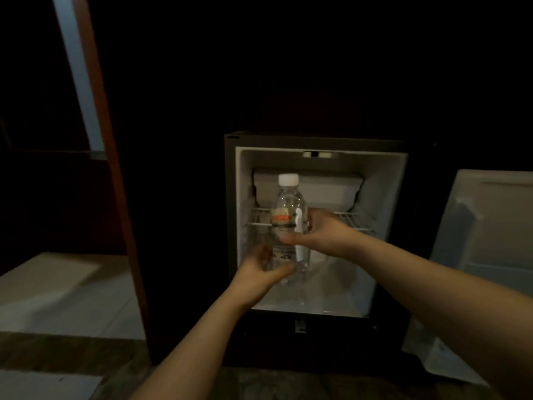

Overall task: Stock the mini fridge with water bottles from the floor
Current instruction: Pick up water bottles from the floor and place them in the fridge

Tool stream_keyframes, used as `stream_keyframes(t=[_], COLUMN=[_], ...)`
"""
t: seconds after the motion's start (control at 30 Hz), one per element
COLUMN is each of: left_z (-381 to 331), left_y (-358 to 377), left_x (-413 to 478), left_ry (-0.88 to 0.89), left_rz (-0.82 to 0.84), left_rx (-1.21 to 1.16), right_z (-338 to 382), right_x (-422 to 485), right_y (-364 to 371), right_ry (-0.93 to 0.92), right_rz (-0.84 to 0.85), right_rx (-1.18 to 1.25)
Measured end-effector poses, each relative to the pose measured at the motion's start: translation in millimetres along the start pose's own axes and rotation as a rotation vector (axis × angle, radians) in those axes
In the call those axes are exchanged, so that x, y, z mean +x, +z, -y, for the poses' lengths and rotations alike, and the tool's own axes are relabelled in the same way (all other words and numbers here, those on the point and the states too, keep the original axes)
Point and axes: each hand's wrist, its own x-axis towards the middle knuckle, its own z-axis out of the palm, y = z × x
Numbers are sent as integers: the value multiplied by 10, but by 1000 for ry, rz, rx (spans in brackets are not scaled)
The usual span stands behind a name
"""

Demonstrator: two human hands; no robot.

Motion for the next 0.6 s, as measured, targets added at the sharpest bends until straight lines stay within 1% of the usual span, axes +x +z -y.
stream_keyframes(t=[0.1,0.23,0.3,0.43,0.6], left_z=[61,236,367,689,1077], left_y=[217,461,542,670,810], left_x=[187,372,462,556,661], left_ry=[65,28,12,22,-13], left_rz=[-35,7,36,98,132], left_rx=[34,119,166,223,260], right_z=[-213,-554,-751,-1145,-1579], right_x=[-15,-42,-54,-88,-14], right_y=[-15,0,24,144,306], right_ry=[61,124,121,112,200], right_rz=[-107,-192,-218,-224,-213], right_rx=[49,-13,-29,69,111])
